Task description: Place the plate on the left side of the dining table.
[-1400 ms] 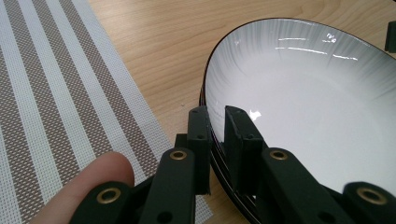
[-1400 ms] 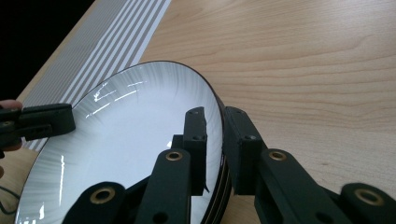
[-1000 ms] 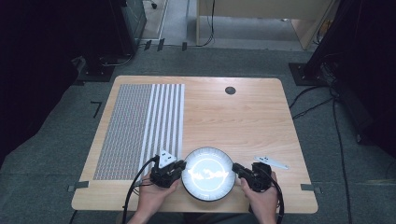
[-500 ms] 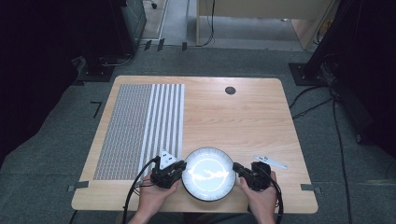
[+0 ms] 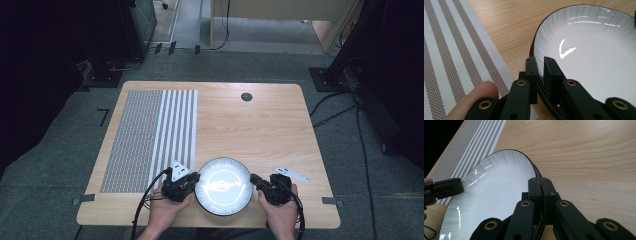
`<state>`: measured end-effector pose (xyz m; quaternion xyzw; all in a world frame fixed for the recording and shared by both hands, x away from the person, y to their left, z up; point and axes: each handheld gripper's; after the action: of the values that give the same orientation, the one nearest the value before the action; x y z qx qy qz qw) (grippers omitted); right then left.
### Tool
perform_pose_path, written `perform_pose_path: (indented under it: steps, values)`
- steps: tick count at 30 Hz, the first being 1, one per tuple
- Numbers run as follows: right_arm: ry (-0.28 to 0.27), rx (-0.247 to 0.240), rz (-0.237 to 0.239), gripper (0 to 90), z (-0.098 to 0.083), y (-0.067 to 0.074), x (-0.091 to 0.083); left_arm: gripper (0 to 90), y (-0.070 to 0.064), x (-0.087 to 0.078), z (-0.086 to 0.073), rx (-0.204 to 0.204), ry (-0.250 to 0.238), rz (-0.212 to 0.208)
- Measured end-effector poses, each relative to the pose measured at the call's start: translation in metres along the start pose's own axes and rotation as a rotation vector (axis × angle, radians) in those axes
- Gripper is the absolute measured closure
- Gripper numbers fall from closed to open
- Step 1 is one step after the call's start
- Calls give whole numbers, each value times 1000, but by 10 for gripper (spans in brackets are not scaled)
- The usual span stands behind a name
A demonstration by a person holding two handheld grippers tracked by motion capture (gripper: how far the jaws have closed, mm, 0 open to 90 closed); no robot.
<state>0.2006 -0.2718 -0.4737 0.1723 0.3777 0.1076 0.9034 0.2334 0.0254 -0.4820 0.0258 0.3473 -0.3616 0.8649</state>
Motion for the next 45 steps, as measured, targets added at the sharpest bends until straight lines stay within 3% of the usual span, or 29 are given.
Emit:
perform_pose_path:
  steps: [7,29,37,42,45]
  values:
    - [-8,-11,-8,896,0,2,-2,828,0,0,0,6,-2,3]
    - [-16,3,-37,900,3,-4,-6,768,3,-2,2,-29,-25,-52]
    - [-34,-3,-46,900,6,-6,-10,769,-4,-4,2,-25,-37,-56]
    - [-36,-10,-49,900,5,-6,-10,770,-9,-1,2,-24,-16,-80]
    - [-35,-11,-48,899,6,-6,-10,766,-10,1,1,-25,-4,-70]
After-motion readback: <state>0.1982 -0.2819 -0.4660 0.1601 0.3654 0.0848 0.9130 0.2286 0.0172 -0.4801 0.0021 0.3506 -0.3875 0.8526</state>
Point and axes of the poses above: each handheld gripper's, and its own axes: x roughly forward along the jaws, z roughly out of its top, y roughly to its left, and after that the axes turned 6 degrees about -z, right-handed
